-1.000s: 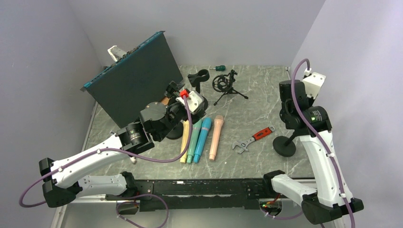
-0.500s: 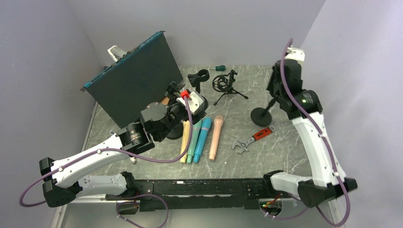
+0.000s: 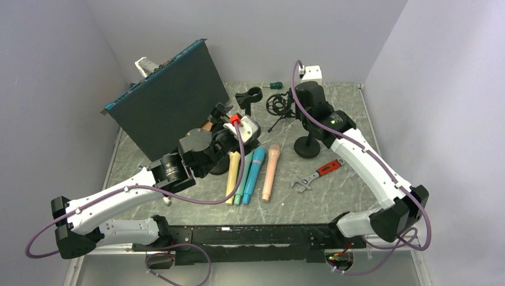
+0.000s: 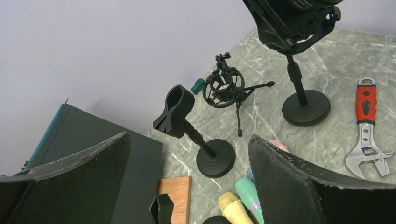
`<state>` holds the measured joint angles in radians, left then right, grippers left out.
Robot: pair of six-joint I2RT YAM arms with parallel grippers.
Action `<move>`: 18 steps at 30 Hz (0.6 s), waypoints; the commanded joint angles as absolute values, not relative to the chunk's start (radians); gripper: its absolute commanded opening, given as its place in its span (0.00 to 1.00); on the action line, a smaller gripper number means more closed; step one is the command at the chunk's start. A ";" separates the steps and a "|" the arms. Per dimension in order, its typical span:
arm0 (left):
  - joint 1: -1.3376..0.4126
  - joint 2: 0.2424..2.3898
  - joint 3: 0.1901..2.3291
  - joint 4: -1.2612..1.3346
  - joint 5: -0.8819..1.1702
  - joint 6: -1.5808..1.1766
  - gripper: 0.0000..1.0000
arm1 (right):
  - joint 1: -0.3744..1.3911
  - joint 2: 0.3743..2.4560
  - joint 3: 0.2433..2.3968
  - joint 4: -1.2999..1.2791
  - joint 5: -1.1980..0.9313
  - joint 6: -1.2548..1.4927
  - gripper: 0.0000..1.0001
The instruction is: Remove the microphone from the stand
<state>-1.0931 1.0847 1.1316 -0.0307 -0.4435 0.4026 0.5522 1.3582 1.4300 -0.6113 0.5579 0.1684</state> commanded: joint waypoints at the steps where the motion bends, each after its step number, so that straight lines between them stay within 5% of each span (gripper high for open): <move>1: -1.103 1.089 1.133 -0.009 -0.463 0.410 0.99 | 0.559 1.299 1.359 -0.505 0.620 0.151 0.09; 6: -1.107 1.095 1.133 -0.008 -0.463 0.412 0.99 | 0.575 1.273 1.322 -0.553 0.607 0.186 0.34; 18: -1.116 1.114 1.135 -0.009 -0.465 0.411 0.99 | 0.583 1.207 1.469 -0.704 0.601 0.224 0.66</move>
